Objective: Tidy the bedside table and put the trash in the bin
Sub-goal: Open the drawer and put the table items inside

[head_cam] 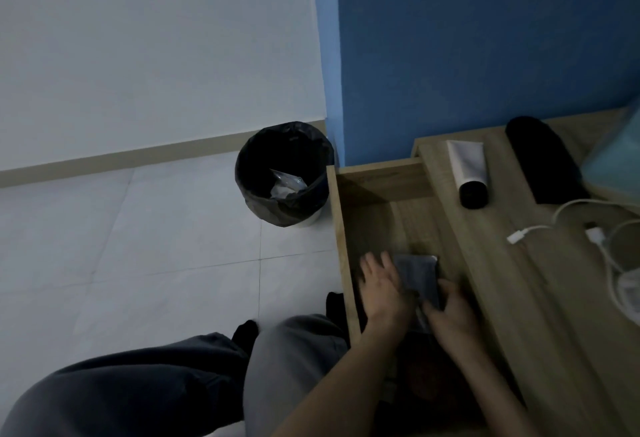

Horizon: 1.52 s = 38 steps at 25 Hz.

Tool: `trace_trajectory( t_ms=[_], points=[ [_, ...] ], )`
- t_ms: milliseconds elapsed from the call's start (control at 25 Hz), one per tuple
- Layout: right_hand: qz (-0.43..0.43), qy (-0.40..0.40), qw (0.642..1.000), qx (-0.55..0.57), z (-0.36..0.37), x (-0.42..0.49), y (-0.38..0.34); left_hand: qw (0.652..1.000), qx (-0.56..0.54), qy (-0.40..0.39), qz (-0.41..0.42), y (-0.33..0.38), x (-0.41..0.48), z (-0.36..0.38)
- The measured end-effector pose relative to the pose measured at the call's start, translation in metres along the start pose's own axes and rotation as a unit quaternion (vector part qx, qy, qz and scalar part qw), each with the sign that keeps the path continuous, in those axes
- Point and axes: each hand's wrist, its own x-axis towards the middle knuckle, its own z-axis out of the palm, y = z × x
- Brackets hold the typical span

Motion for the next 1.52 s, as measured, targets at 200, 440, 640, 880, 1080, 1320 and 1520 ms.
trace_trajectory(
  t_ms=[200, 440, 640, 880, 1080, 1320, 1520],
  points=[
    [-0.17, 0.064, 0.976, 0.123, -0.047, -0.057, -0.026, 0.967, -0.122, 0.126, 0.187, 0.055, -0.012, -0.032],
    [-0.127, 0.365, 0.88, 0.276, -0.128, -0.06, 0.01, 0.947, -0.124, 0.108, 0.276, 0.116, -0.018, -0.027],
    [-0.058, 0.443, 0.856, 0.26, -0.175, -0.04, 0.025, 0.961, -0.109, 0.128, 0.218, 0.134, 0.008, -0.035],
    [-0.054, 0.323, 0.922, 0.206, -0.18, -0.017, 0.021, 0.982, -0.016, 0.046, 0.183, 0.135, 0.04, -0.035],
    [-0.064, 0.311, 0.933, 0.169, -0.187, -0.019, 0.016, 0.974, -0.071, 0.149, 0.153, 0.129, 0.041, -0.035],
    [-0.113, 0.333, 0.921, 0.169, -0.185, -0.04, -0.006, 0.936, -0.315, 0.107, 0.115, 0.095, 0.009, -0.049],
    [-0.197, 0.211, 0.938, 0.192, -0.16, -0.057, -0.046, 0.863, -0.489, 0.071, 0.109, 0.071, -0.049, -0.083]
  ],
)
